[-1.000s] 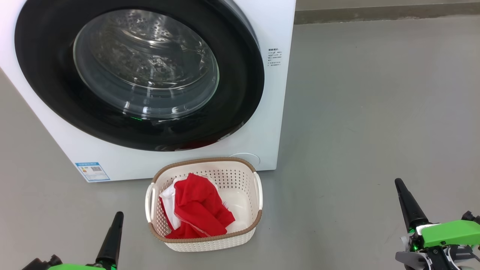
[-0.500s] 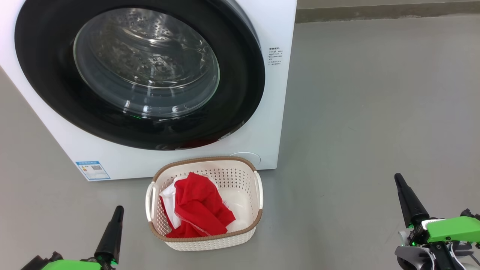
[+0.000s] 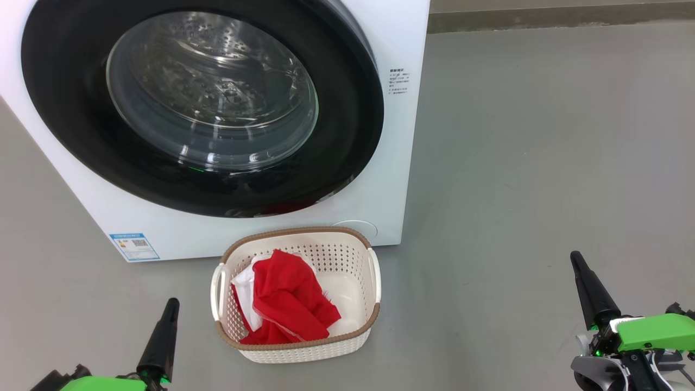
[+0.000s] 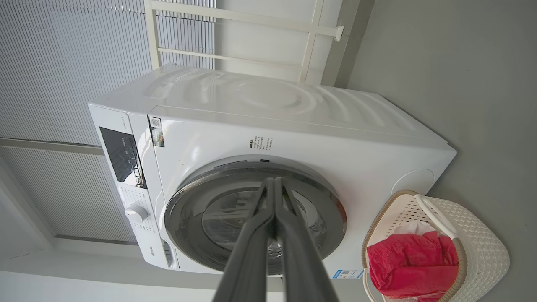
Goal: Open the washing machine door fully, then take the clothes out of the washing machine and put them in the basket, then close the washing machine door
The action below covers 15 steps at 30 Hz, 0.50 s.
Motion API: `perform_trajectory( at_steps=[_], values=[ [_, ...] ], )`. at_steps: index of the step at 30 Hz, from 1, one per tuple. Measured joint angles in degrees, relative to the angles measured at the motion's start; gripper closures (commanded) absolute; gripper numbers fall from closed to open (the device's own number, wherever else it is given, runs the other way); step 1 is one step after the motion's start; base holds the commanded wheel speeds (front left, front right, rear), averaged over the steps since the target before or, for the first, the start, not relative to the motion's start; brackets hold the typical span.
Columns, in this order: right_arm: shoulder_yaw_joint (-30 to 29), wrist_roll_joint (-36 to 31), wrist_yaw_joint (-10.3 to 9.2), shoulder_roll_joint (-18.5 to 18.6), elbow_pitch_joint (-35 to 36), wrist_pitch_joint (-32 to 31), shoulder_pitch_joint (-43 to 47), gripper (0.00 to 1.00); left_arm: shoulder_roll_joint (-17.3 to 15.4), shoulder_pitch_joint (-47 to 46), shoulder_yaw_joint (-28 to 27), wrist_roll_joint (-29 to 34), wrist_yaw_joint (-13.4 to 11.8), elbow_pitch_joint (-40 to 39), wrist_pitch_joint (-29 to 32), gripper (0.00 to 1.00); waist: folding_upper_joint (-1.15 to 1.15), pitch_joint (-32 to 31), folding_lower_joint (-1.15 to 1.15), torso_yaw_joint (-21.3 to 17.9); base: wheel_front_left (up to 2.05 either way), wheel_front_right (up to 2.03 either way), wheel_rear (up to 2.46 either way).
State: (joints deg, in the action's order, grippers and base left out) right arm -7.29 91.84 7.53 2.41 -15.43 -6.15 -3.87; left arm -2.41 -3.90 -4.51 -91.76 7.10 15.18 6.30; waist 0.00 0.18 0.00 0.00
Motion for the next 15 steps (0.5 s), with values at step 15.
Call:
perform_trajectory(
  at_steps=[15],
  values=[
    [0.00, 0.01, 0.00, -0.01, -0.01, 0.00, 0.00, 1.00, 0.01, 0.00, -0.01, 0.00, 0.00, 0.01, 0.00, 1.00, 0.00, 0.00, 0.00, 0.00, 0.00, 0.00, 0.00]
  ],
)
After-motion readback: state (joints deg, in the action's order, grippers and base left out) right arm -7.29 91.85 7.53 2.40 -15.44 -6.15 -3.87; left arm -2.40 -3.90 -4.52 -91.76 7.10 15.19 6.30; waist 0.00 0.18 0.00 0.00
